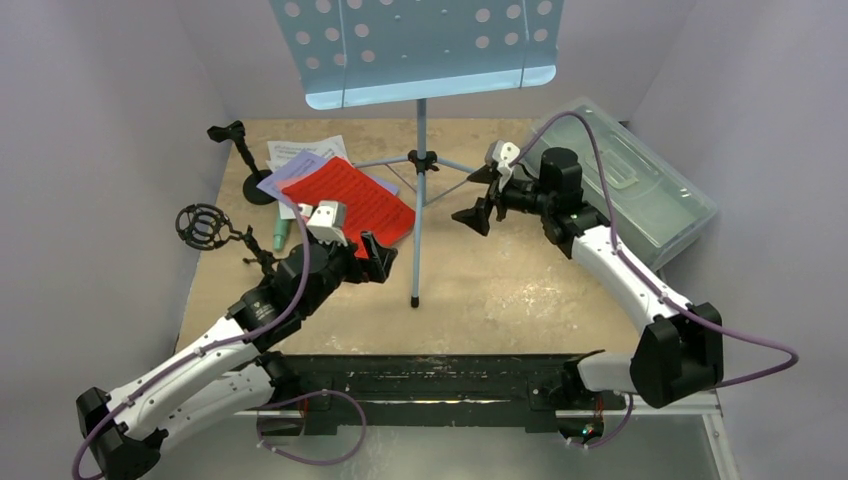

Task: Pack up the instrument practice props
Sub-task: Unscrew the knob on the music stand.

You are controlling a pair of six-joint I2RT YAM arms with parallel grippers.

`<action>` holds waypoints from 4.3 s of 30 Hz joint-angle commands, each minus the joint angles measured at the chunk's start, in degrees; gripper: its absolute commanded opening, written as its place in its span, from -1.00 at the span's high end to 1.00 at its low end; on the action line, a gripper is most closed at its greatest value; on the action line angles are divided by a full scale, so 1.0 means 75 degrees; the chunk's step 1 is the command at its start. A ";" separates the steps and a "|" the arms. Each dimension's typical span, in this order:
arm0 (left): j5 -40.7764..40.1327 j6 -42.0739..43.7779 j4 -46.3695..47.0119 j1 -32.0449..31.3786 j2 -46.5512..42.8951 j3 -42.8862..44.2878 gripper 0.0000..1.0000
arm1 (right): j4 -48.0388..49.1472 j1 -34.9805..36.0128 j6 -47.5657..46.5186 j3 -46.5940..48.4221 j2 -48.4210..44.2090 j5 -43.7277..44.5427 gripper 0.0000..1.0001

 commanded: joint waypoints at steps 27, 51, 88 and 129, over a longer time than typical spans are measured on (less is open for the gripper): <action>0.0033 -0.0285 0.0495 0.0051 -0.0470 -0.0370 -1.00 | 0.1610 -0.0311 0.6876 0.1158 0.1717 -0.0623 -0.93; 0.0179 -0.0286 0.0508 0.0049 -0.0257 -0.0156 -0.97 | 0.1181 0.0211 0.4523 0.2274 0.2366 0.1048 -0.79; 0.0021 -0.0389 0.0245 0.0049 -0.0633 -0.0240 -0.96 | 0.3313 0.0033 0.9231 0.0117 0.1951 0.0926 -0.68; 0.0122 -0.0470 0.0441 0.0053 -0.0444 -0.0237 -0.96 | 0.3803 0.0014 1.0554 0.0568 0.2661 0.0736 -0.61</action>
